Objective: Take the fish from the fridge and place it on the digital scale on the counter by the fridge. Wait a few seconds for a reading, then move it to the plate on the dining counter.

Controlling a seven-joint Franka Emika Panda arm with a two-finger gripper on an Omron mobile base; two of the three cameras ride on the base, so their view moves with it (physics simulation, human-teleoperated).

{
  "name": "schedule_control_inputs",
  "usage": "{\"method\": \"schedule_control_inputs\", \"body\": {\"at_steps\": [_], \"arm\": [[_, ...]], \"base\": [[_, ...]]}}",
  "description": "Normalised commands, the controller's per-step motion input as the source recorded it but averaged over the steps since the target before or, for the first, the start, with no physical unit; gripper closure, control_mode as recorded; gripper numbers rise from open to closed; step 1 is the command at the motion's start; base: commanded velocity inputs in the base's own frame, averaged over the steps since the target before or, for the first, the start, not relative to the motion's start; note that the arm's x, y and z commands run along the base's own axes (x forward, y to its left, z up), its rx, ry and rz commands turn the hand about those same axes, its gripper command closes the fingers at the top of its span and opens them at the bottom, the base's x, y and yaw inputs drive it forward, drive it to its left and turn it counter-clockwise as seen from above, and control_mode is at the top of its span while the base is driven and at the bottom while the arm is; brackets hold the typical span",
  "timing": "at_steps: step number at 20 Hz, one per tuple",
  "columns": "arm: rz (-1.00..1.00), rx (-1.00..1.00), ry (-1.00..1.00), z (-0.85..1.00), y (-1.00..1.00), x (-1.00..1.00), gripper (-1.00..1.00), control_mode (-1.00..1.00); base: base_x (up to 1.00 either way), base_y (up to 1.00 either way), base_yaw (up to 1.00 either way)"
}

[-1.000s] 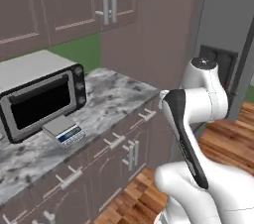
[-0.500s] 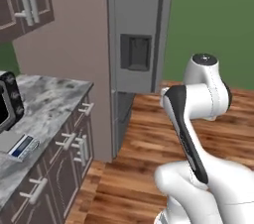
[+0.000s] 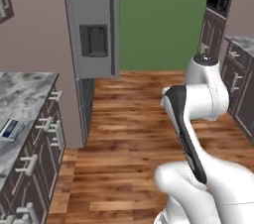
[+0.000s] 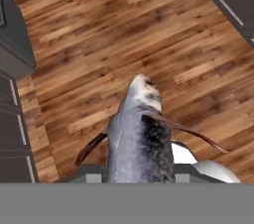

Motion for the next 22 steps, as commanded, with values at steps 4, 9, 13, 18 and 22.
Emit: {"method": "schedule_control_inputs", "body": {"at_steps": [4, 9, 13, 18, 22], "arm": [[0.00, 0.00, 0.00, 0.00, 0.00, 0.00, 1.00, 1.00], [0.00, 0.00, 0.00, 0.00, 0.00, 0.00, 1.00, 1.00], [0.00, 0.00, 0.00, 0.00, 0.00, 0.00, 1.00, 1.00], [0.00, 0.00, 0.00, 0.00, 0.00, 0.00, 1.00, 1.00], [0.00, 0.00, 0.00, 0.00, 0.00, 0.00, 1.00, 1.00]], "base": [[-0.74, -0.80, -0.26], [-0.60, -1.00, -0.15], [-0.41, -1.00, -0.12], [-0.53, -1.00, -0.07], [-0.54, -1.00, -0.08]]}}
